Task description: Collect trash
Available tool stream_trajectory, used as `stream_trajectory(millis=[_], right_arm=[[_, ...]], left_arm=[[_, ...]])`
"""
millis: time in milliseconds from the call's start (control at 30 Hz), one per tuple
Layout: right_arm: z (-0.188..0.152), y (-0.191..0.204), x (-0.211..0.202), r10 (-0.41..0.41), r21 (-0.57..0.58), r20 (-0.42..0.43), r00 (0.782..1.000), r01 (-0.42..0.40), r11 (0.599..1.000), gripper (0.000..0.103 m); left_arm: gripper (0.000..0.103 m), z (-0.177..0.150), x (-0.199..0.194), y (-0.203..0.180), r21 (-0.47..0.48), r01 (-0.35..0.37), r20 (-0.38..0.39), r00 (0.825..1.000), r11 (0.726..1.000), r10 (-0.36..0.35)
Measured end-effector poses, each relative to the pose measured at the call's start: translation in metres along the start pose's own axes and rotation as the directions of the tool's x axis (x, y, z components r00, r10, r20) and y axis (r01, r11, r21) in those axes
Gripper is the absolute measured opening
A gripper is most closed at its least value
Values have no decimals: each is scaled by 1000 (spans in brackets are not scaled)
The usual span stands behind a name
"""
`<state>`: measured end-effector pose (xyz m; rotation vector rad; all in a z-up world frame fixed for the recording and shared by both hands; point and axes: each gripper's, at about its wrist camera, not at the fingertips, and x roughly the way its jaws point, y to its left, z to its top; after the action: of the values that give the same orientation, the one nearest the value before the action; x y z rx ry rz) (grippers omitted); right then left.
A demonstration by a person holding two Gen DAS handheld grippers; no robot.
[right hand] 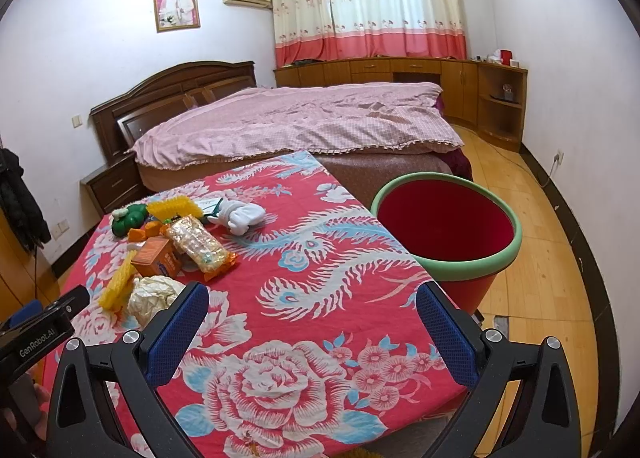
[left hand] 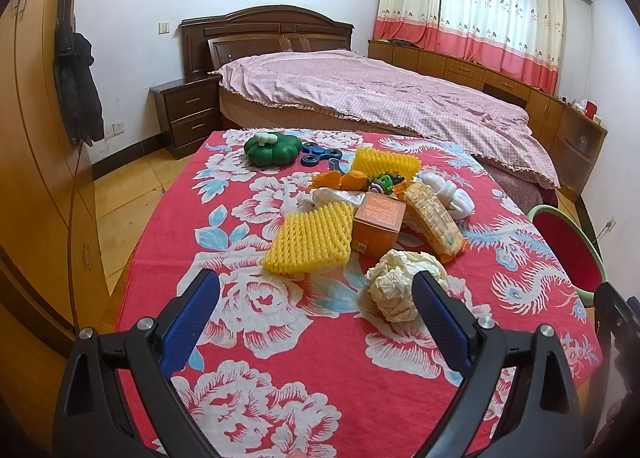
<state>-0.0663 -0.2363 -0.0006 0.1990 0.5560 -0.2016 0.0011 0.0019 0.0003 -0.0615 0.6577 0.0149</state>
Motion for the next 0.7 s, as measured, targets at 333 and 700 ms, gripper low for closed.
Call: stream_trajectory(millis=[333, 700], right_arm=[[1, -3, 3, 3, 3, -6, 1000, -3, 1000, 103], [1, -2, 2, 3, 2, -9, 1000, -3, 1000, 103]], left_arm=[[96, 0, 0, 0, -2, 2, -2, 1000, 1000, -2], [96, -3, 0, 0, -3, 2, -4, 1000, 1000, -2]])
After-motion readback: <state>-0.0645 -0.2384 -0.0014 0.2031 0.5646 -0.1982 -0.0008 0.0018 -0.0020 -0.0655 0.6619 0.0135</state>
